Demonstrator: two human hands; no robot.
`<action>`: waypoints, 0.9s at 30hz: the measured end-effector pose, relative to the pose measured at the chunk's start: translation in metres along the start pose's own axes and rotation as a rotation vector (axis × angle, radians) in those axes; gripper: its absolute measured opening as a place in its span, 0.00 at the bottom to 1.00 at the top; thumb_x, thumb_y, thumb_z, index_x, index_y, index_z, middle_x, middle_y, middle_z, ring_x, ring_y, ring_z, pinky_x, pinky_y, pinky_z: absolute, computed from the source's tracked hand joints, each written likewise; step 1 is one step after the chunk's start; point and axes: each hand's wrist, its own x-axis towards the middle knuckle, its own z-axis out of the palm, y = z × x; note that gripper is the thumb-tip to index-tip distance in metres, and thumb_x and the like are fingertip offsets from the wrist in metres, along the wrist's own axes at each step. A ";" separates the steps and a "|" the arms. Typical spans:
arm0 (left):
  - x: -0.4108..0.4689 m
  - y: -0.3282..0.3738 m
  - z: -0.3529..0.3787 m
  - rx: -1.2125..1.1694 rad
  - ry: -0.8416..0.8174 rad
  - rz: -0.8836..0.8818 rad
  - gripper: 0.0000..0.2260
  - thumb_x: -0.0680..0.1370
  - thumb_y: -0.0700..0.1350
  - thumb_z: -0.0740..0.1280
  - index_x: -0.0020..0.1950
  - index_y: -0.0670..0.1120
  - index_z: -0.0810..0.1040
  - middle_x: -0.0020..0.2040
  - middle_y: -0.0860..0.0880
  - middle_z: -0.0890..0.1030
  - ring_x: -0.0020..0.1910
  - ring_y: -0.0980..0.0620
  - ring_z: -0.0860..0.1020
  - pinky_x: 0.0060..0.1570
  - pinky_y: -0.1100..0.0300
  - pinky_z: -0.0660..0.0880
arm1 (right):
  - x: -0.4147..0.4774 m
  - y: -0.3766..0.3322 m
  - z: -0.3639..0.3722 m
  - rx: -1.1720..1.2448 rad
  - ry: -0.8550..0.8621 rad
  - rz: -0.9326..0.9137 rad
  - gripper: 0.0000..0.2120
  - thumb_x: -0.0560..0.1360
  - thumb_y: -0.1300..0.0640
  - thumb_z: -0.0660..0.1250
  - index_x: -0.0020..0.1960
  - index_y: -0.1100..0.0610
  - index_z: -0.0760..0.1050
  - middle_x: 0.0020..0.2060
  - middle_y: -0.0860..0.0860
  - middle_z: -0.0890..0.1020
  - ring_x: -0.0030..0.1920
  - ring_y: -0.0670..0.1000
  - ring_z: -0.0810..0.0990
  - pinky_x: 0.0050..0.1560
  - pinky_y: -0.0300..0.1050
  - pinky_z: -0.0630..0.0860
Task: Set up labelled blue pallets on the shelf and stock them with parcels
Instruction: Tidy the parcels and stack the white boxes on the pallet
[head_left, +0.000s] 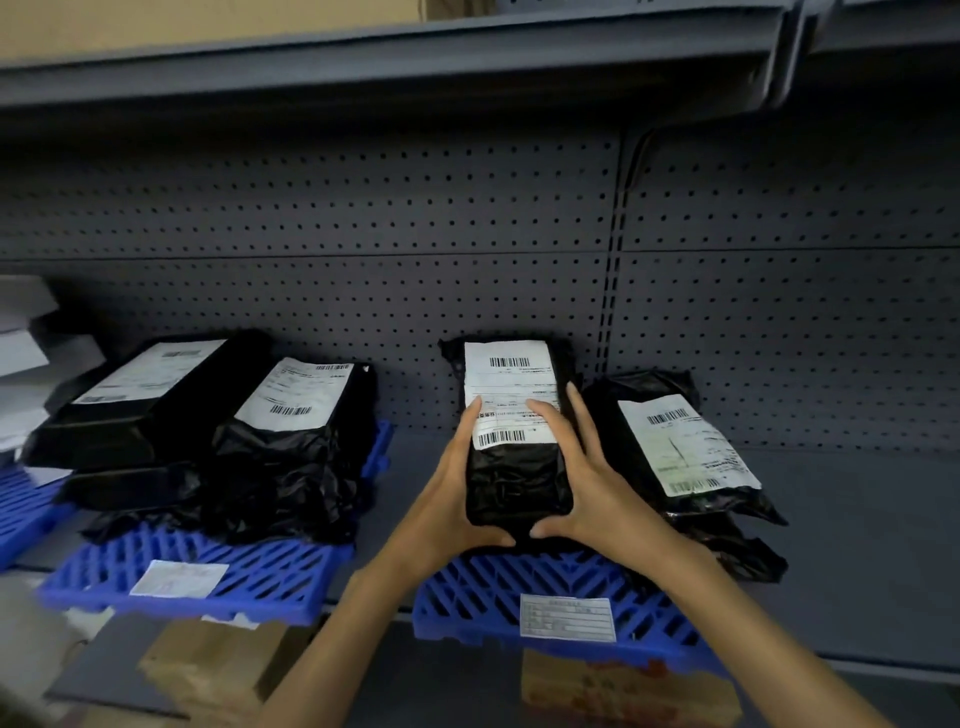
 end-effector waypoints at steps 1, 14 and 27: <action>0.002 -0.002 -0.002 0.004 -0.010 0.010 0.63 0.62 0.46 0.83 0.77 0.64 0.36 0.78 0.64 0.48 0.77 0.62 0.53 0.74 0.55 0.62 | 0.001 0.000 0.002 -0.004 0.020 0.002 0.60 0.63 0.58 0.82 0.75 0.31 0.42 0.71 0.32 0.26 0.70 0.46 0.64 0.55 0.43 0.79; 0.010 -0.005 -0.008 0.071 0.044 -0.037 0.61 0.62 0.43 0.83 0.77 0.66 0.40 0.76 0.59 0.49 0.74 0.59 0.55 0.72 0.45 0.64 | 0.011 -0.008 0.008 -0.122 0.081 0.080 0.59 0.65 0.54 0.80 0.75 0.32 0.38 0.74 0.38 0.28 0.74 0.57 0.62 0.56 0.52 0.78; 0.018 0.097 0.033 0.605 0.084 0.441 0.22 0.82 0.56 0.60 0.74 0.51 0.67 0.73 0.54 0.67 0.75 0.55 0.61 0.71 0.59 0.63 | -0.059 0.065 -0.066 -0.282 0.268 0.201 0.26 0.78 0.38 0.59 0.75 0.40 0.59 0.76 0.43 0.59 0.77 0.51 0.52 0.75 0.55 0.54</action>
